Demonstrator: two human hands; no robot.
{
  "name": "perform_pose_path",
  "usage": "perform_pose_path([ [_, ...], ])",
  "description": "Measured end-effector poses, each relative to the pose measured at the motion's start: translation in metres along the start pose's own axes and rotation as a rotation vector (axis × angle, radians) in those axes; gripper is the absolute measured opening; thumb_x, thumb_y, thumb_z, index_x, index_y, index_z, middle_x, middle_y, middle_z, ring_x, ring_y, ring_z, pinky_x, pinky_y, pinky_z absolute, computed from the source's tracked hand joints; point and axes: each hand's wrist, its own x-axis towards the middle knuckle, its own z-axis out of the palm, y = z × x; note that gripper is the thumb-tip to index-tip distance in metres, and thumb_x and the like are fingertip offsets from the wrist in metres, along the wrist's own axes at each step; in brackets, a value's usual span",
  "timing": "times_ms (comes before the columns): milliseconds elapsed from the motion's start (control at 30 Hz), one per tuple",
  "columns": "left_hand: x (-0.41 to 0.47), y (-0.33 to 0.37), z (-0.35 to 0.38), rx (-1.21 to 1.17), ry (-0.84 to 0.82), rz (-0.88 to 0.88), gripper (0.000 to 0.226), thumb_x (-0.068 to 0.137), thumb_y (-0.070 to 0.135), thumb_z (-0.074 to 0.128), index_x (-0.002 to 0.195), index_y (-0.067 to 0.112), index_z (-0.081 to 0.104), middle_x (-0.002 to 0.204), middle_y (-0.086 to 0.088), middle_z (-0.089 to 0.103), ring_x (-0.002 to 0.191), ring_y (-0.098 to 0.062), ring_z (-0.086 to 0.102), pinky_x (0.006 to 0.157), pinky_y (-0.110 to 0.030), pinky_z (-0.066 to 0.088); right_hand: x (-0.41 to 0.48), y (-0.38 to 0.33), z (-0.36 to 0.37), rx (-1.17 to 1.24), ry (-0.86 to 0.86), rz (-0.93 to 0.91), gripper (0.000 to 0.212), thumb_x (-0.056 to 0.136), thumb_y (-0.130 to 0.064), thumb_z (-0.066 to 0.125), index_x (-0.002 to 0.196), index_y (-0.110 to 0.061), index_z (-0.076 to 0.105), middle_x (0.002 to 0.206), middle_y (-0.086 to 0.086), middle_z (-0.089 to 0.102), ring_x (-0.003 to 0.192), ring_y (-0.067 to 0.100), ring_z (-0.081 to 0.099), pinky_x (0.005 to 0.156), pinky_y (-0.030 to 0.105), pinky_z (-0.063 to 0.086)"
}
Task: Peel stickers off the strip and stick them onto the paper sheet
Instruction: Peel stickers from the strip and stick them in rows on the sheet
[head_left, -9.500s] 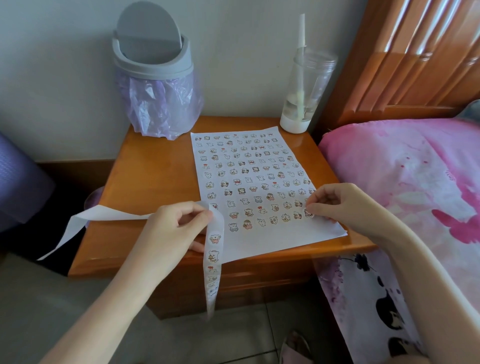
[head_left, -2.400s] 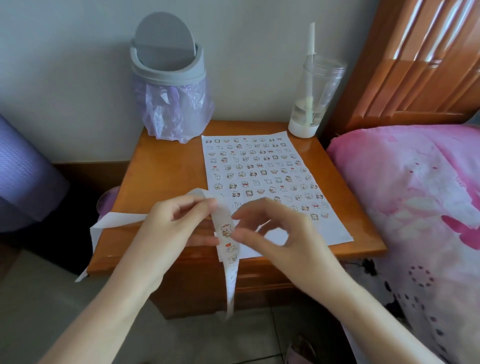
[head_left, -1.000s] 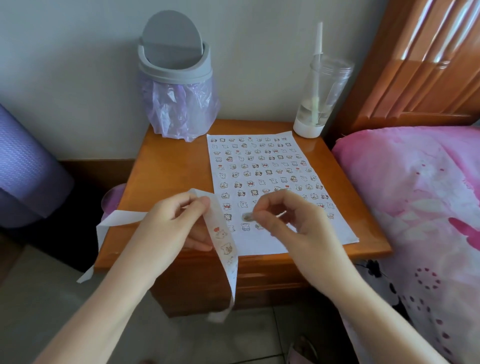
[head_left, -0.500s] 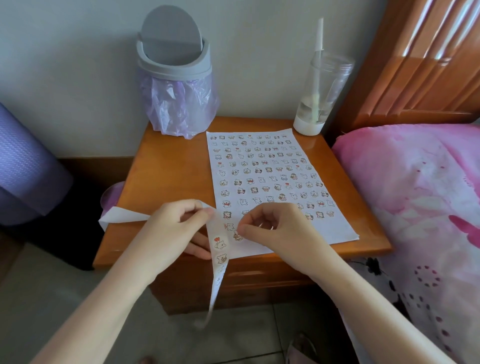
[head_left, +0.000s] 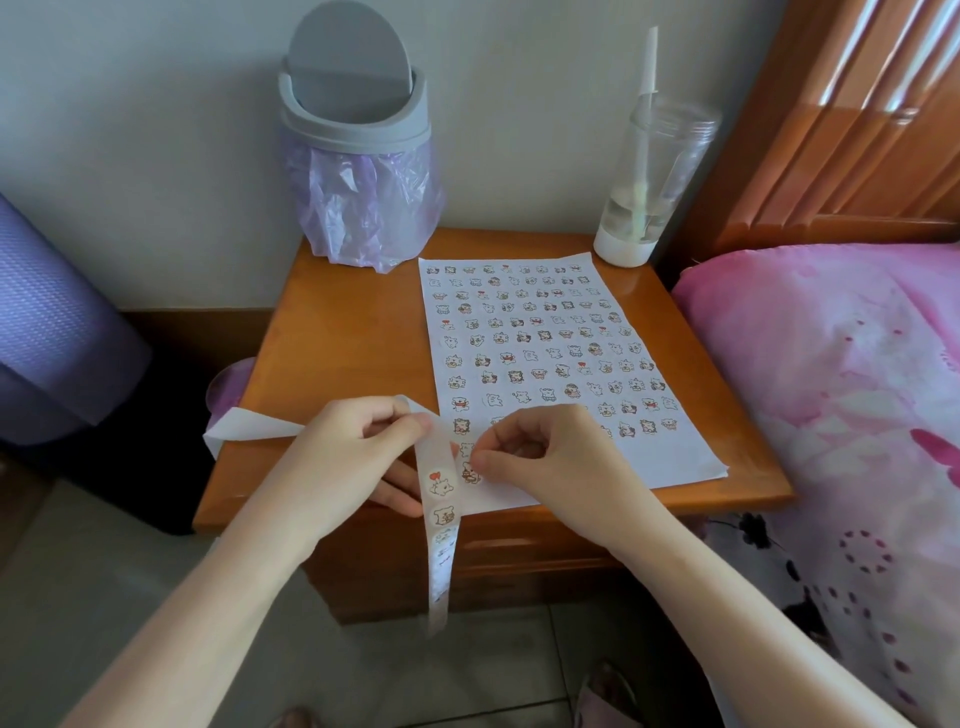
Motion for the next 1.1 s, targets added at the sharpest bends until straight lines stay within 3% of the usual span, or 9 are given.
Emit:
perform_pose_path([
  [567,-0.0007,-0.0006,0.0019,0.000,0.027,0.010,0.018,0.095,0.017,0.051,0.097,0.009,0.067,0.083,-0.005,0.074,0.064,-0.021,0.072,0.052,-0.029,0.059,-0.0031,-0.0010,0.0045,-0.088,0.036,-0.048,0.002,0.082,-0.026,0.068,0.082,-0.026,0.067,0.078,-0.014,0.064,0.060,-0.001,0.051,0.054,0.012,0.037],
  [733,-0.0006,0.0002,0.0027,0.008,0.047,0.017,0.016,0.094,0.017,0.051,0.096,0.010,0.067,0.073,-0.001,0.073,0.061,-0.018,0.072,0.050,-0.026,0.058,-0.0039,-0.0007,0.0066,-0.109,0.057,-0.067,0.002,0.082,-0.025,0.069,0.083,-0.024,0.068,0.072,-0.017,0.058,0.059,-0.002,0.049,0.056,0.012,0.036],
  [933,-0.0014,0.0004,0.0031,0.016,0.044,0.017,0.018,0.094,0.018,0.051,0.097,0.011,0.067,0.081,-0.004,0.074,0.063,-0.019,0.072,0.055,-0.031,0.060,-0.0052,0.0012,0.0078,-0.162,0.095,-0.075,0.010,0.080,-0.030,0.071,0.082,-0.029,0.061,0.071,-0.015,0.050,0.061,0.002,0.045,0.054,0.011,0.031],
  [1100,-0.0010,0.0001,0.0027,0.037,0.041,0.014,0.018,0.094,0.020,0.052,0.098,0.010,0.066,0.085,-0.002,0.073,0.064,-0.019,0.072,0.056,-0.032,0.060,-0.0024,0.0048,0.0096,-0.159,0.120,-0.073,0.019,0.083,-0.027,0.067,0.093,-0.032,0.052,0.071,-0.010,0.052,0.060,0.004,0.048,0.056,0.014,0.037],
])
